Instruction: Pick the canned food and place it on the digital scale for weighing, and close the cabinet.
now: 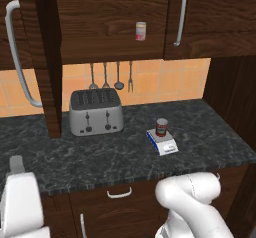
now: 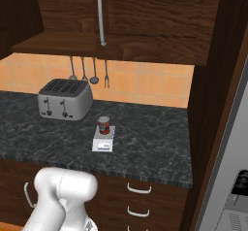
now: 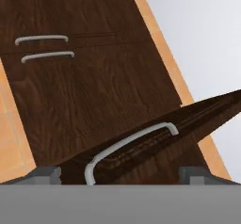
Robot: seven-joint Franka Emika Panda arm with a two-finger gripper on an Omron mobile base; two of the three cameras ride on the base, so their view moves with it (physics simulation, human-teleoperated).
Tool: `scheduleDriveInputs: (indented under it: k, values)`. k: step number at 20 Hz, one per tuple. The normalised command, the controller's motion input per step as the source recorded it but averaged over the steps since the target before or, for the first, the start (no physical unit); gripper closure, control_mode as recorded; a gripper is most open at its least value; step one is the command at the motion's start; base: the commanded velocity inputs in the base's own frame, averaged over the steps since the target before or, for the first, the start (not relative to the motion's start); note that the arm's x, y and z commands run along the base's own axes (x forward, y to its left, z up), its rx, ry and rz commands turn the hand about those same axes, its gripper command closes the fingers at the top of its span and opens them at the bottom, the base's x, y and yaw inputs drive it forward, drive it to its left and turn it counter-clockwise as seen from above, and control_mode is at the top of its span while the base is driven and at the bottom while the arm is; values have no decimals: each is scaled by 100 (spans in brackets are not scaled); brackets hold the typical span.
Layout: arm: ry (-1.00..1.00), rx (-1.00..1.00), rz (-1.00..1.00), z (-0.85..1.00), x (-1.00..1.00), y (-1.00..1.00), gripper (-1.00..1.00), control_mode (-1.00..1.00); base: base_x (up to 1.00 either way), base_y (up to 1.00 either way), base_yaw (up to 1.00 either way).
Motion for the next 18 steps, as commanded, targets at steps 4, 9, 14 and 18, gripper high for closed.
scheduleDriveInputs:
  k: [4, 9, 14, 18]
  values:
    - [-1, -2, -8, -12, 100, 17, -100, -100, 0, 0, 0]
    - [0, 0, 0, 1, 78, -13, -100, -100, 0, 0, 0]
    - [3, 0, 0, 2, 97, -36, -100, -100, 0, 0, 0]
    - [4, -8, -4, -4, 100, -11, -100, -100, 0, 0, 0]
